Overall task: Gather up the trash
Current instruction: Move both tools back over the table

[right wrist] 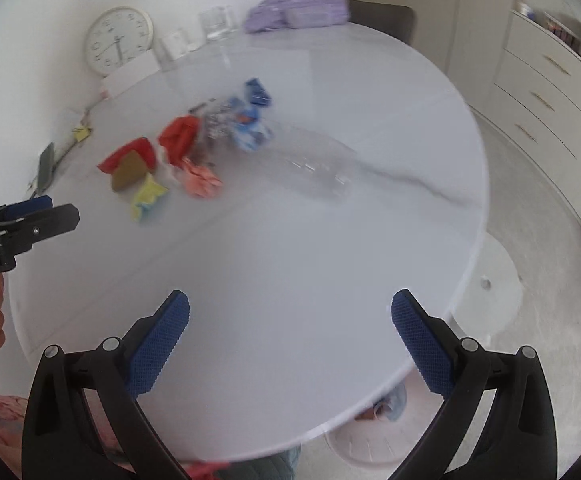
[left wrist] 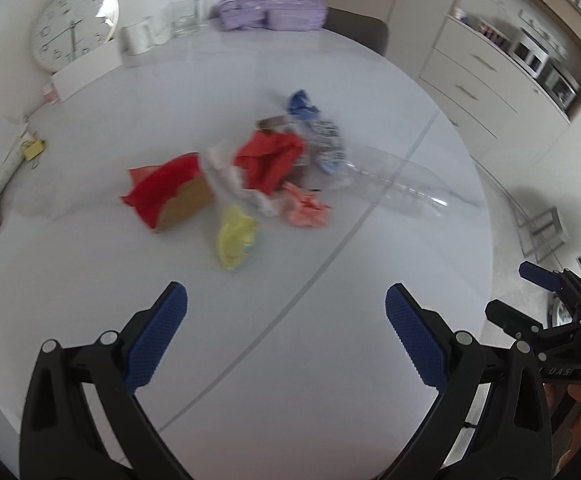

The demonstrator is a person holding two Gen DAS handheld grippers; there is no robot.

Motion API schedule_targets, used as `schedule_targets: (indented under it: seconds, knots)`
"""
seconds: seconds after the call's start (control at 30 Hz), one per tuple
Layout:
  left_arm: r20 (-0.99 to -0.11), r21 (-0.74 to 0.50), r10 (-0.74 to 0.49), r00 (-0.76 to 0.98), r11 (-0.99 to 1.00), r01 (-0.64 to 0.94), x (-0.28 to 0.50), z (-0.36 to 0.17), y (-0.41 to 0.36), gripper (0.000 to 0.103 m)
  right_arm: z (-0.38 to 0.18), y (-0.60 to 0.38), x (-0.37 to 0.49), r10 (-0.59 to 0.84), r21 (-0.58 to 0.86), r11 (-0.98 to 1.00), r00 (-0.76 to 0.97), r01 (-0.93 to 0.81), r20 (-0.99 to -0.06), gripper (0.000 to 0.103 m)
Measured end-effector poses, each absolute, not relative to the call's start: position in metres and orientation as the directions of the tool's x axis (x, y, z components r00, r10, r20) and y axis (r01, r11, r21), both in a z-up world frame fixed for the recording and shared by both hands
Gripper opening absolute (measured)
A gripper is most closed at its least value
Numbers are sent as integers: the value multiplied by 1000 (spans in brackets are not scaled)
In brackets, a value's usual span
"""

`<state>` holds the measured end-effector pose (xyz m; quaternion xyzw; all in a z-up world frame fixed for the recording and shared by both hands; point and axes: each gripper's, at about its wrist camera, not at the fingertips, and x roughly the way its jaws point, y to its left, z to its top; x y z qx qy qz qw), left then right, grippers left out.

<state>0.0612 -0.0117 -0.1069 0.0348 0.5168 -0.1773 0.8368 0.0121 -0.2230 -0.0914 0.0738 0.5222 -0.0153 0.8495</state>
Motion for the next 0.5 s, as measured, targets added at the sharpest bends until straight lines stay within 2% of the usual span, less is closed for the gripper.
schedule_targets:
  seconds: [0.2,0.4,0.5]
  knots:
    - [-884,-107,-231,407,946,306,85,-124,4,95,-96,-209,49,69,103,993,442,53,-894,101]
    - [-898,-84,-222,380,934,347,114,-161,-10,95,-106,-217,69,72,100,994,414,45,-907,101]
    - [-911,-77,-211,354,931,357,127,-181,-18,88,-112,-225,80,76,96,995,402,30,-913,101]
